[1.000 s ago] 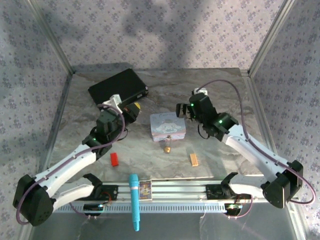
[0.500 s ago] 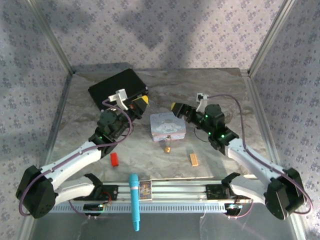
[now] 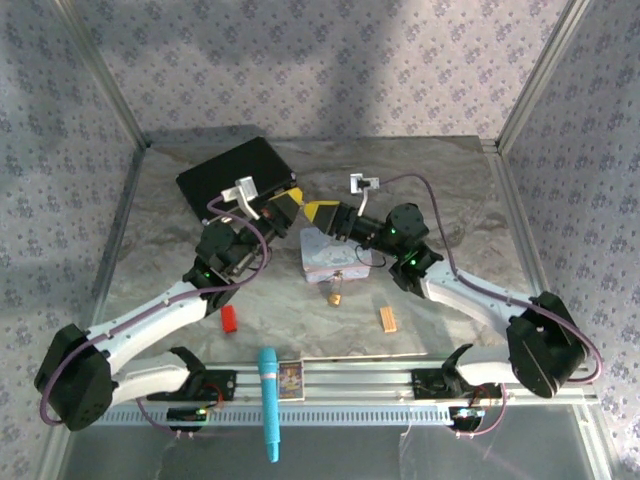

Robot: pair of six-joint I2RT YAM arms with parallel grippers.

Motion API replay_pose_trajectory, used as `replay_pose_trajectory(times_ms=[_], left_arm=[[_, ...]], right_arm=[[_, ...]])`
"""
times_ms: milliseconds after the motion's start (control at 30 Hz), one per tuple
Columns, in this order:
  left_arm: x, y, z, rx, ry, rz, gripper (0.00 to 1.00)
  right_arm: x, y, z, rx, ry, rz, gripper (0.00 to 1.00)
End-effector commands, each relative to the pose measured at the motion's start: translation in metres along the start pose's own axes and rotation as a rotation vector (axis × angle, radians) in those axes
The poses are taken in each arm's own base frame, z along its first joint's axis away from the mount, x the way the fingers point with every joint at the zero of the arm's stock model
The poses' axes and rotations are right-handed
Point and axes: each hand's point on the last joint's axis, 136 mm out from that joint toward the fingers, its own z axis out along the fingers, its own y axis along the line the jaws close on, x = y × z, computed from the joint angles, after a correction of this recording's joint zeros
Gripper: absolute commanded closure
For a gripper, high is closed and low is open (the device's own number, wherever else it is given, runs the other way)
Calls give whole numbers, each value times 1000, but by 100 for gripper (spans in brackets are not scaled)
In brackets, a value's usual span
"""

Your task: Unlock the padlock with the key

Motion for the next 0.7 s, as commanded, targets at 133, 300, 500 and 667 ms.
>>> replay_pose_trajectory(times_ms=[133, 300, 500, 667], left_arm=[[-11, -26, -1, 83, -33, -27, 100], [-10, -24, 0, 82, -33, -34, 100], [-10, -25, 0, 88, -33, -51, 100], [-9, -23, -1, 78, -34, -52, 100]], right_arm=[[-12, 23, 6, -93, -15, -31, 83], [-8, 20, 7, -98, -6, -15, 73], [-10, 17, 12, -119, -6, 0, 74], [-15, 3, 2, -59, -41, -4, 72]])
